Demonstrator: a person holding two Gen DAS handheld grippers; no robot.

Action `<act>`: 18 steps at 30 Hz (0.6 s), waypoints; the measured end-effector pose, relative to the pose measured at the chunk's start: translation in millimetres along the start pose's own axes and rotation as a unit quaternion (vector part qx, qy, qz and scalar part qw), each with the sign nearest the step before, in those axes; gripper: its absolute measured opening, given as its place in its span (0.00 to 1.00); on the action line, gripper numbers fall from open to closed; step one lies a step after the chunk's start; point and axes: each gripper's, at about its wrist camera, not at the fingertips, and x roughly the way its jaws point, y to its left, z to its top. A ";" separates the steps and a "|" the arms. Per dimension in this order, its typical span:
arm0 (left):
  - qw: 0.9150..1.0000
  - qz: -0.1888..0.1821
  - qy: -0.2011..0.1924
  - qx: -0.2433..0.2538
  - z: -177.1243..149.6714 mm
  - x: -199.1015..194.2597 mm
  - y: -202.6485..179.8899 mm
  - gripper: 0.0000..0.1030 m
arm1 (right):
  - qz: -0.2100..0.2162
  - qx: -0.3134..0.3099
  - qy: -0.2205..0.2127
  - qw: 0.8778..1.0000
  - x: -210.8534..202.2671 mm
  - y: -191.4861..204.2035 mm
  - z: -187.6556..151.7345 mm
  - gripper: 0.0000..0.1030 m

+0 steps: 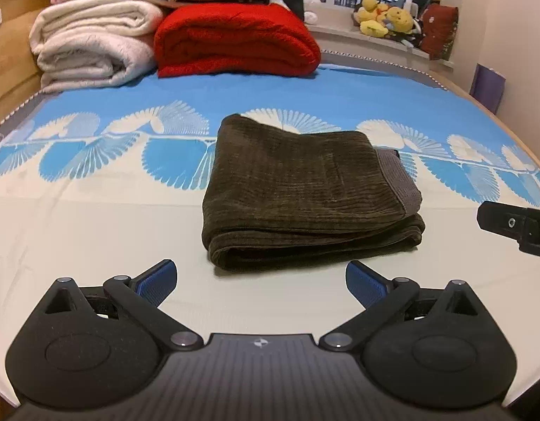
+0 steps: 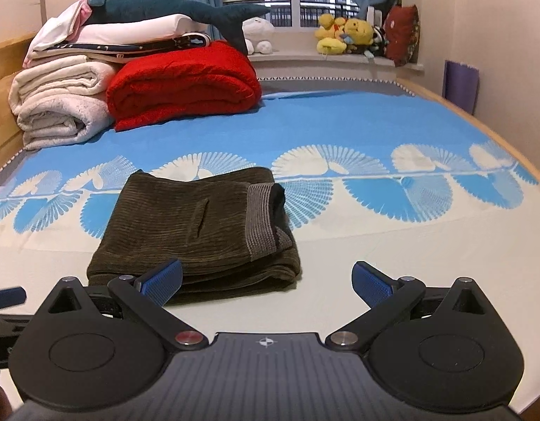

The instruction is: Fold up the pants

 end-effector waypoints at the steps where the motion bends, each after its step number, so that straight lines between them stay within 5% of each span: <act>1: 1.000 0.000 0.002 -0.004 0.1 0.9 1.6 0.99 | -0.001 -0.001 0.001 1.000 1.2 0.9 -0.2 0.99; 18: 1.000 -0.007 0.009 -0.017 -0.6 1.1 7.3 0.99 | -0.003 -0.026 0.002 1.000 2.1 8.6 -2.5 0.99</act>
